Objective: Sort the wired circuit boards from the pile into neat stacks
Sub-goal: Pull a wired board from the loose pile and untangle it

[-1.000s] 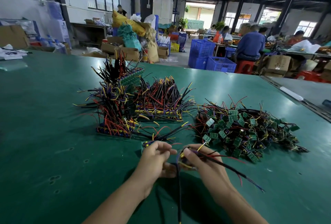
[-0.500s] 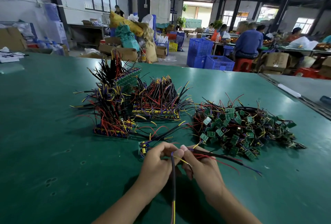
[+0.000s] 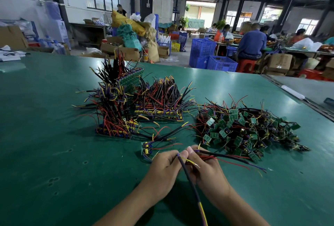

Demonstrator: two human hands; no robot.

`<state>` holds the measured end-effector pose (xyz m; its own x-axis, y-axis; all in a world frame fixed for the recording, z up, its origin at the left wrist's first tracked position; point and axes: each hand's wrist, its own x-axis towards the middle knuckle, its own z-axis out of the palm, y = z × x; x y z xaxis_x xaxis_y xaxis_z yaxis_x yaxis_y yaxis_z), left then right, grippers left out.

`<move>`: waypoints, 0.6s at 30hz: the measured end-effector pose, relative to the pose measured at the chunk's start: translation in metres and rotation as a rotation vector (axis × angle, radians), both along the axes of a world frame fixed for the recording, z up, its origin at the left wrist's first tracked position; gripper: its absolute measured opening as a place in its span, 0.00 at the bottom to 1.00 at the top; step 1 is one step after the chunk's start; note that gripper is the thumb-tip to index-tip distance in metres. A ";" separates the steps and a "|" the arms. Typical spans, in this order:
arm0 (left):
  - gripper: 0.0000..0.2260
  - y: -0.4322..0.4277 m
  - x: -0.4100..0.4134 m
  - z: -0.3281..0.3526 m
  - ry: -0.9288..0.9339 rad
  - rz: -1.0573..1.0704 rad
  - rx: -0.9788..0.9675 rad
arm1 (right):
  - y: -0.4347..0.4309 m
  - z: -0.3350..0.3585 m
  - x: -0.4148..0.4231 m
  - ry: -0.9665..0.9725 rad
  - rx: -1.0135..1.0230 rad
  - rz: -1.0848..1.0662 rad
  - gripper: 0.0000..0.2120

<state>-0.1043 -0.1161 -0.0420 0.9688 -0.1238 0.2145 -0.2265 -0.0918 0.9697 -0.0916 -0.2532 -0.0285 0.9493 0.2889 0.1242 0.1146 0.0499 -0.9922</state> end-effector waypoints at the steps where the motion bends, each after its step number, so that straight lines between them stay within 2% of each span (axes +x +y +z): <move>1: 0.38 0.000 -0.001 0.002 0.004 -0.004 -0.009 | 0.000 0.000 0.000 0.005 0.011 0.002 0.15; 6: 0.26 -0.001 -0.005 0.005 -0.020 0.012 -0.047 | 0.003 0.001 -0.002 0.142 0.195 0.086 0.15; 12: 0.28 -0.001 -0.008 0.007 -0.054 -0.021 -0.055 | 0.004 -0.004 0.000 0.213 0.316 0.126 0.15; 16: 0.18 0.000 -0.007 0.006 -0.055 -0.029 -0.130 | 0.004 -0.007 0.002 0.342 0.458 0.100 0.11; 18: 0.18 0.000 -0.005 0.007 -0.070 -0.032 -0.114 | 0.005 -0.007 0.003 0.323 0.468 0.108 0.12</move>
